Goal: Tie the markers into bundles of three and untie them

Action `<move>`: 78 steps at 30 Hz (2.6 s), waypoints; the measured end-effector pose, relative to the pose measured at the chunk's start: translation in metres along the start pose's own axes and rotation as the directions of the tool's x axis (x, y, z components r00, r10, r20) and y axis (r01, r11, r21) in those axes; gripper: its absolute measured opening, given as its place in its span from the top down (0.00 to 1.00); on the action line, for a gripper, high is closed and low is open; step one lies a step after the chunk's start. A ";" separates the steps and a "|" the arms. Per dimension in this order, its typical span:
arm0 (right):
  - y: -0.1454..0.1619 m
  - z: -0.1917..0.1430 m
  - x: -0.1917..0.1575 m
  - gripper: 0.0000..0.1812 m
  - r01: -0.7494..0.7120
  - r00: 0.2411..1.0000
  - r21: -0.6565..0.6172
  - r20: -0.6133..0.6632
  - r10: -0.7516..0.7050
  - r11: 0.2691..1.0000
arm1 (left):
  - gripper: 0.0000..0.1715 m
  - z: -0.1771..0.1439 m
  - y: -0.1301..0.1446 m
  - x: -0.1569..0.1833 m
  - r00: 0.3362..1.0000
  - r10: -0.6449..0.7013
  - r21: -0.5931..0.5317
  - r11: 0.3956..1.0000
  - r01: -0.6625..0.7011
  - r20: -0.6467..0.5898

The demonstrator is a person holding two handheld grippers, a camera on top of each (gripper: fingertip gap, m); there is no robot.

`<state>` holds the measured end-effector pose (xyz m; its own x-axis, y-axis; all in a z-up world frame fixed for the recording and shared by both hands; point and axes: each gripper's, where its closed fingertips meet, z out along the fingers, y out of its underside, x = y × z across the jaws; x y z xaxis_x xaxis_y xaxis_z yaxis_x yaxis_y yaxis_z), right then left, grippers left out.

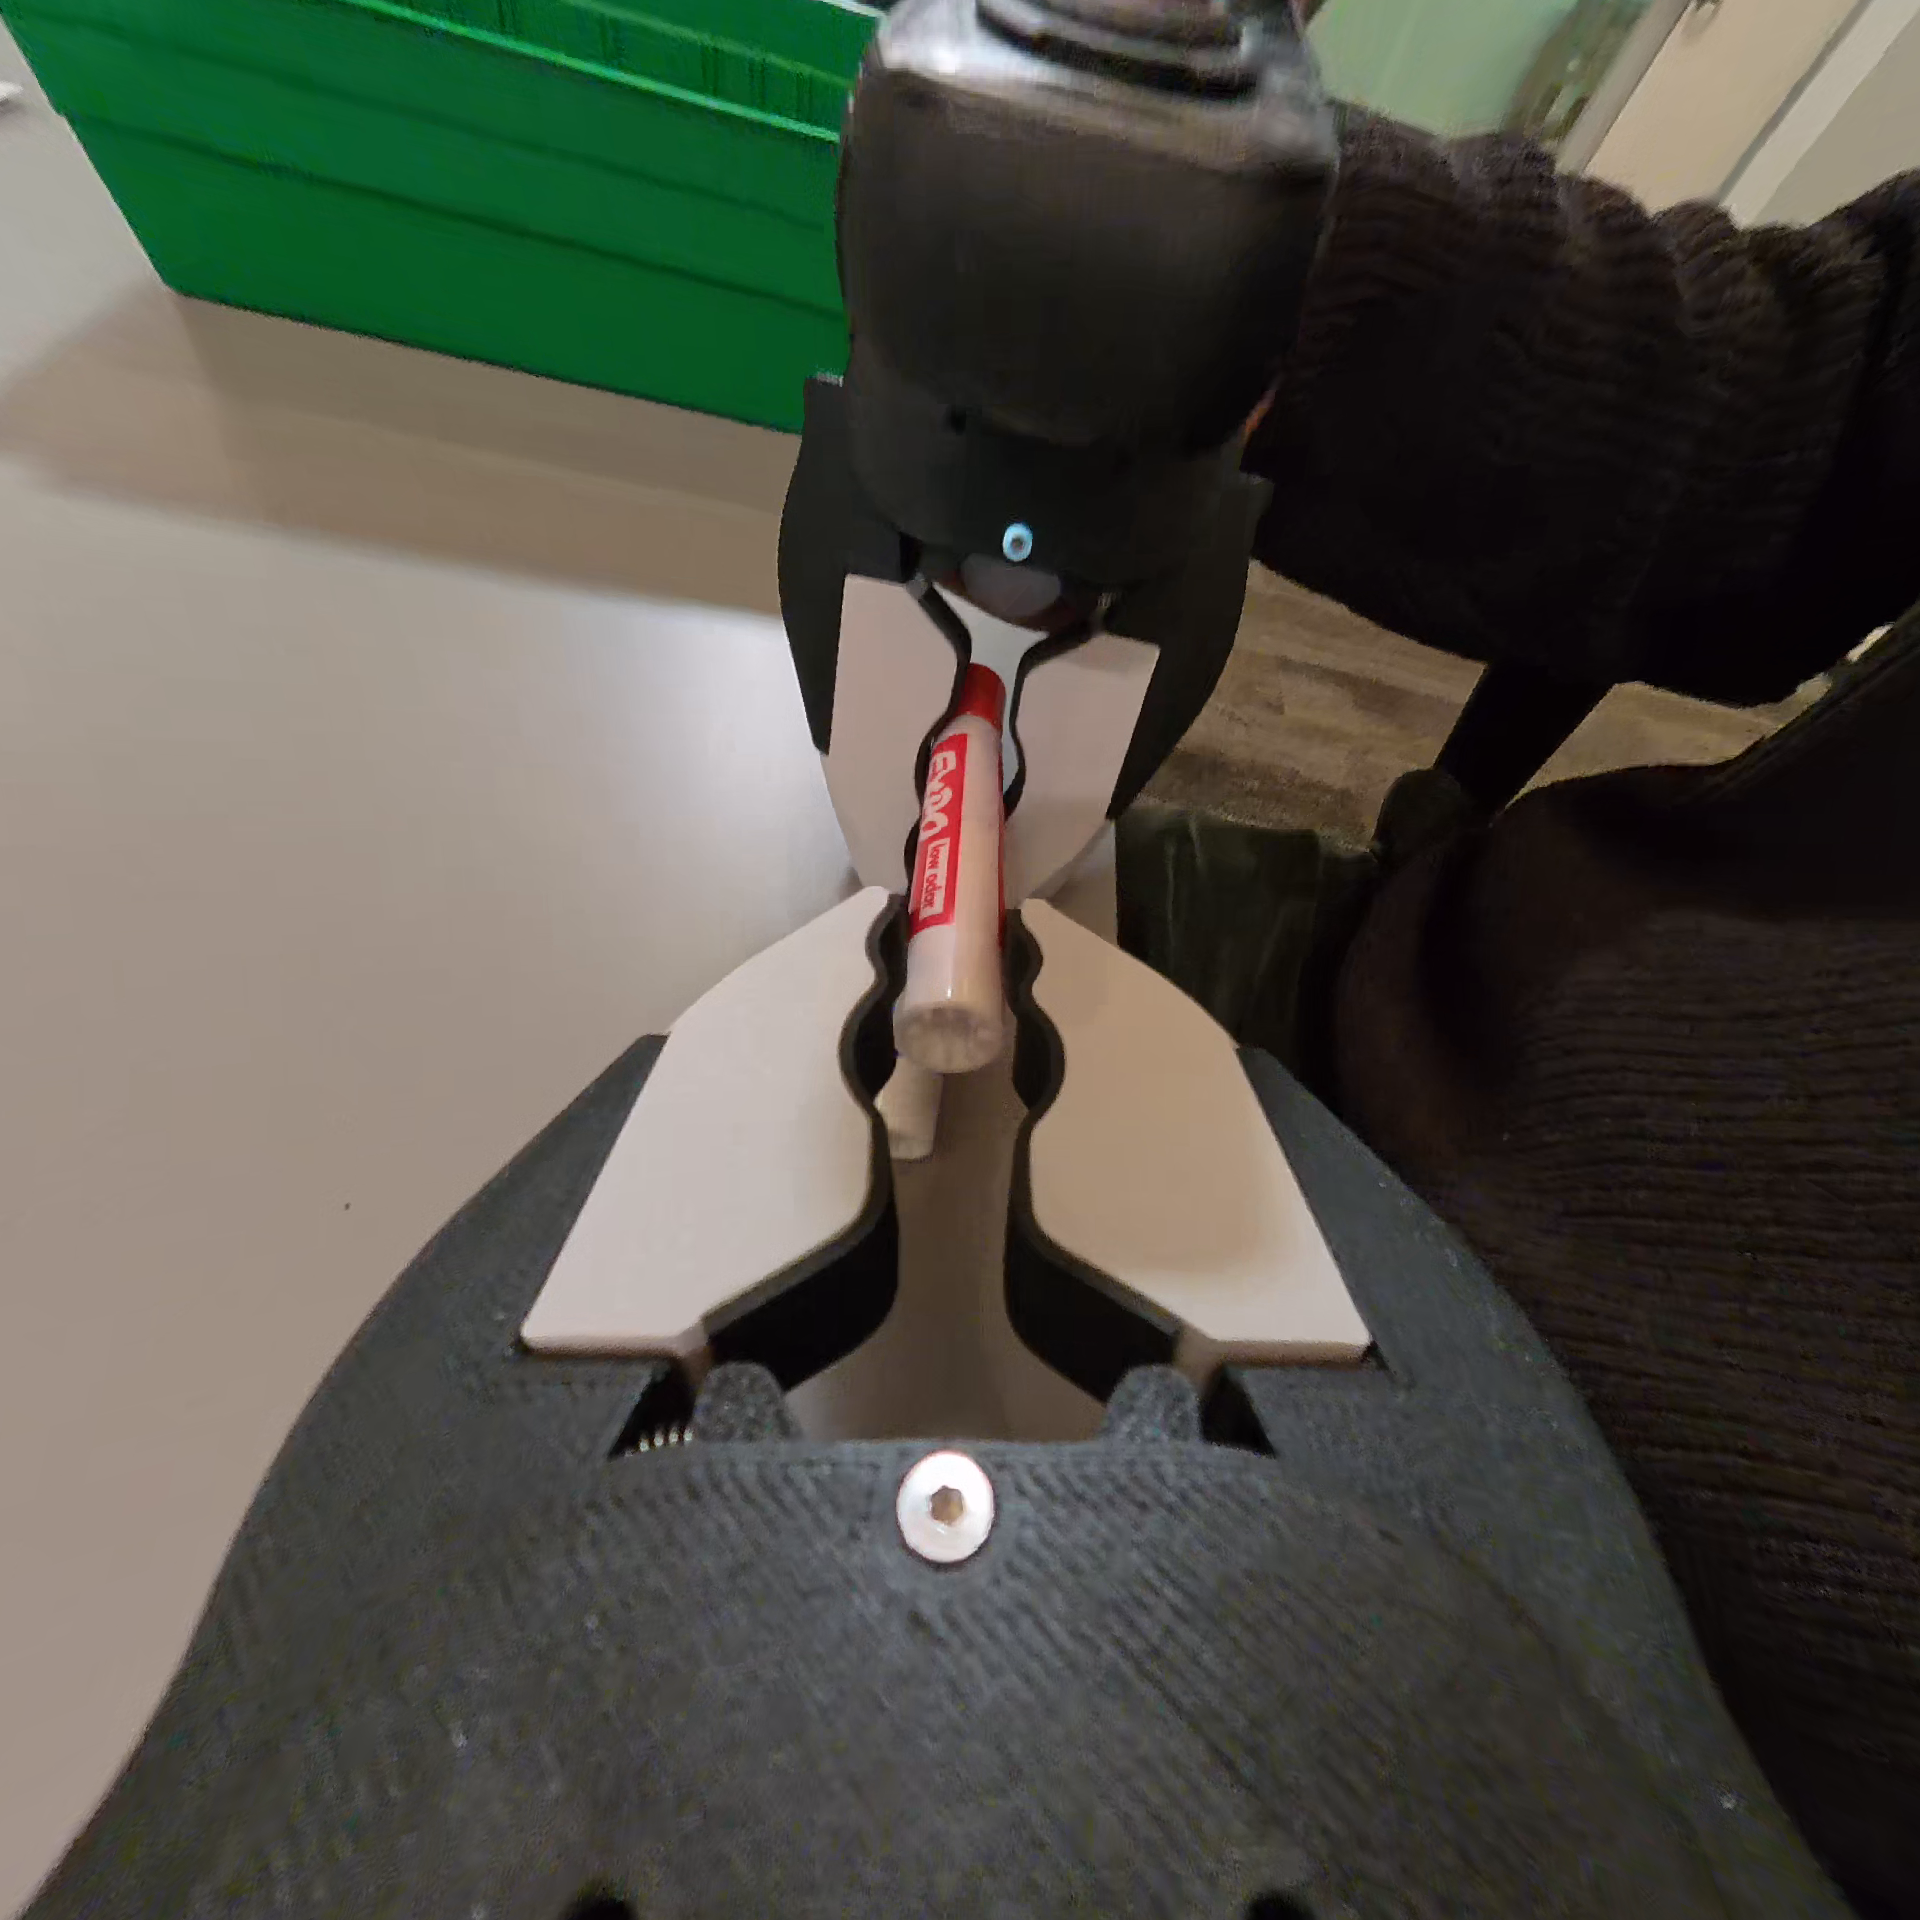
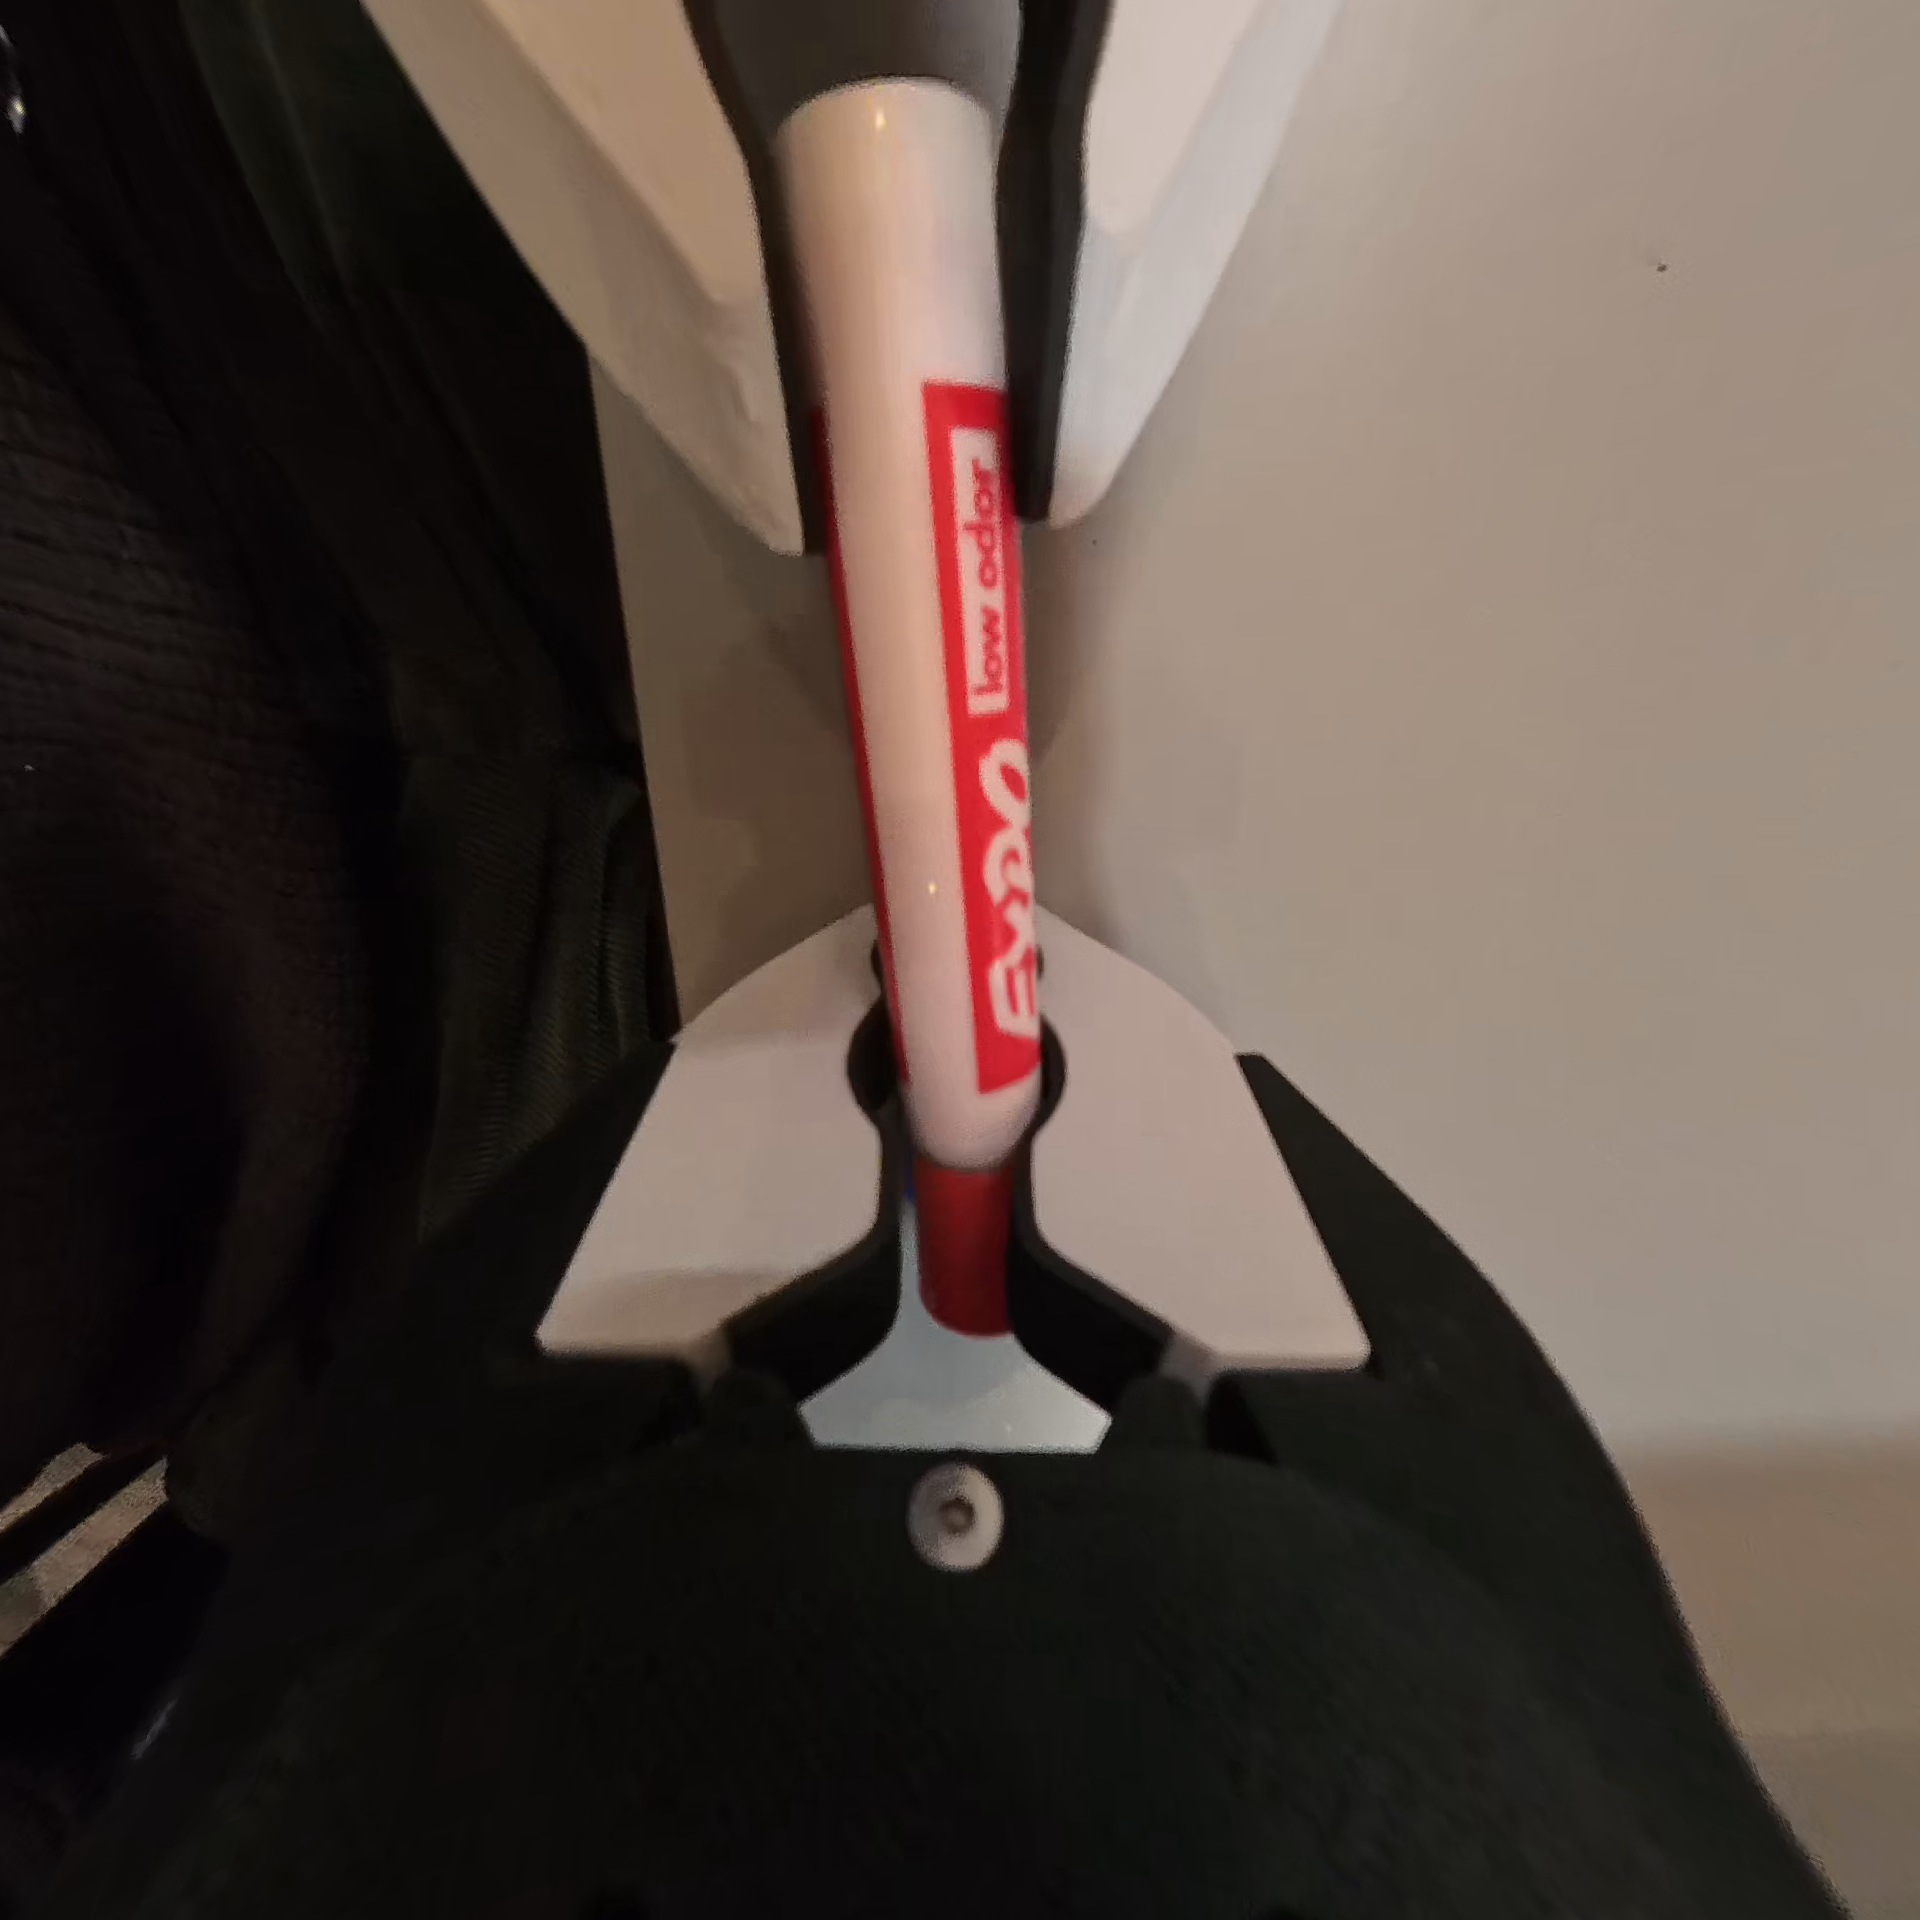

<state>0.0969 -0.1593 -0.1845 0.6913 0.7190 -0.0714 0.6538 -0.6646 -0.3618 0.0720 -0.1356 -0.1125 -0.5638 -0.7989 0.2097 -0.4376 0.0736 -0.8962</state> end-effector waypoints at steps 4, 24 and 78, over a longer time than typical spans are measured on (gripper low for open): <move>-0.002 0.000 0.000 0.90 0.017 1.000 -0.006 -0.014 -0.017 1.000 | 0.89 0.002 0.002 0.002 1.000 -0.004 -0.007 1.000 0.004 -0.006; -0.013 -0.008 0.001 0.90 0.016 1.000 0.061 -0.009 -0.016 0.998 | 0.89 0.000 0.000 -0.003 0.999 -0.052 0.032 0.998 0.053 -0.003; -0.004 -0.007 0.004 0.90 -0.012 1.000 0.048 0.006 0.011 0.999 | 0.88 -0.022 0.033 -0.018 0.998 0.050 -0.183 0.982 -0.041 0.045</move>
<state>0.0990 -0.1551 -0.1770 0.6969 0.7126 -0.0812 0.6302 -0.6625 -0.4049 0.0525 -0.1059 -0.1375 -0.5526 -0.8204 0.1466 -0.5347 0.2141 -0.8174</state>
